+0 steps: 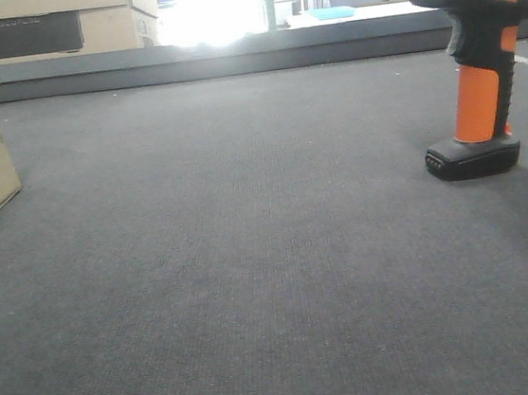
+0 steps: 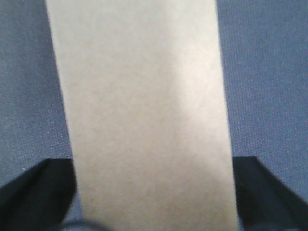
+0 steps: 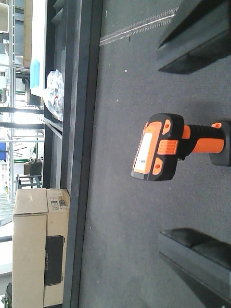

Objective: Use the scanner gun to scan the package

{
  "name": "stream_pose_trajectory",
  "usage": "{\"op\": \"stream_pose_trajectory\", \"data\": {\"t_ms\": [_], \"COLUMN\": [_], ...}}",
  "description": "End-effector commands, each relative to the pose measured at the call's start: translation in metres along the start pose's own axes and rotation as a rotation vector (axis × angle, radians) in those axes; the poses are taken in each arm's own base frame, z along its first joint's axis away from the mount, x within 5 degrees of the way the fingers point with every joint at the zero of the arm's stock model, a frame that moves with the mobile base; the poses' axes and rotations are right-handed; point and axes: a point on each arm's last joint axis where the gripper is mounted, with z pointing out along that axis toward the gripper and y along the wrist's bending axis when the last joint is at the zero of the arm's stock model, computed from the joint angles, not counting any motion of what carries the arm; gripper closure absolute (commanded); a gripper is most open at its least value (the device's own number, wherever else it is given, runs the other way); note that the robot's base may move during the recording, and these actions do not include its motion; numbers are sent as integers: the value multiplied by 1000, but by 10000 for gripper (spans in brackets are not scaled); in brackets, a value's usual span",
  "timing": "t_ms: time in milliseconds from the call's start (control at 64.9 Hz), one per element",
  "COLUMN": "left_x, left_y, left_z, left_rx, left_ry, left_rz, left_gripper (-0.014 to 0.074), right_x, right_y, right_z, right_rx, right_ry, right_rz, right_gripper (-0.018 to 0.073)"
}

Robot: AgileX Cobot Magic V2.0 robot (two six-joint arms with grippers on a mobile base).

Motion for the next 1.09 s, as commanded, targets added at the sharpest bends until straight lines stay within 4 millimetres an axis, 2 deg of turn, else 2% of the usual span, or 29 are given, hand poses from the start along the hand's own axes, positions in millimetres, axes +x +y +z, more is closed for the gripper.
{"op": "stream_pose_trajectory", "data": {"t_ms": [0,123,200,308,478,755,894,1079], "left_x": [1,1,1,3,8,10,7,6], "left_y": [2,2,2,0,-11,-43,-53,-54], "left_z": [-1,-3,-4,-12,-40,-81,-87,-88], "left_rx": [-4,-4,-5,2,95,437,581,605], "left_ry": [-3,-7,-11,-33,-127,-283,-311,-316], "left_rz": [-5,-5,-5,-10,-47,-167,-206,-212], "left_gripper": [256,559,706,707,707,707,707,707], "right_x": [-3,-3,-3,-3,-3,-3,1,12], "right_y": [0,0,0,0,0,0,-1,-3], "right_z": [1,1,1,1,1,1,9,30], "right_rx": [2,2,2,2,2,2,5,13], "right_ry": [-13,-13,-13,-13,-13,-17,22,102], "right_rz": [-15,-15,-15,-15,-15,-15,-17,-14], "right_gripper": [3,3,3,3,3,11,11,11]}}
